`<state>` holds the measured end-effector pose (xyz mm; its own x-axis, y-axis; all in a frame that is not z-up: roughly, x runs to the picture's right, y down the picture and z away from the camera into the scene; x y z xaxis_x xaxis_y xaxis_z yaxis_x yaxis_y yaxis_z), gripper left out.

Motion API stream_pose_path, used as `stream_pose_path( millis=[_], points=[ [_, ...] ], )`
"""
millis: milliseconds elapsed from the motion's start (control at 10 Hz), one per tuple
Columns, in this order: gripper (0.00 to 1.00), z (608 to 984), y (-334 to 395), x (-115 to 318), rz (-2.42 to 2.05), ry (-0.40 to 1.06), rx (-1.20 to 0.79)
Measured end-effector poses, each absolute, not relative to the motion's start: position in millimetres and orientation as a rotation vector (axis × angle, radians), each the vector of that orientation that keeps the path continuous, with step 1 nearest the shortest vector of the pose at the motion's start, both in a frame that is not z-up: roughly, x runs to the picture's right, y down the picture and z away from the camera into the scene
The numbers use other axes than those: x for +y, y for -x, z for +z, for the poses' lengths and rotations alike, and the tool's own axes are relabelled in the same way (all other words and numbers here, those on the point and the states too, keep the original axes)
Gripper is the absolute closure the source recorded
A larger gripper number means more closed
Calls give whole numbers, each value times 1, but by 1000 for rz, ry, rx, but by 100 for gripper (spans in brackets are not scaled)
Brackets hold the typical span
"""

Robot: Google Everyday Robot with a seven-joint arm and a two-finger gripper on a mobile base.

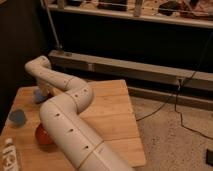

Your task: Place the pepper on the white sponge

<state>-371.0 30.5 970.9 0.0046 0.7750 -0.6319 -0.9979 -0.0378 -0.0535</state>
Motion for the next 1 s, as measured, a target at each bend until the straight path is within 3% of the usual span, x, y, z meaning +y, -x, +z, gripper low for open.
stream_pose_path(
  millis=[1000],
  points=[
    [100,950,368,-8,1579,605,454]
  ],
)
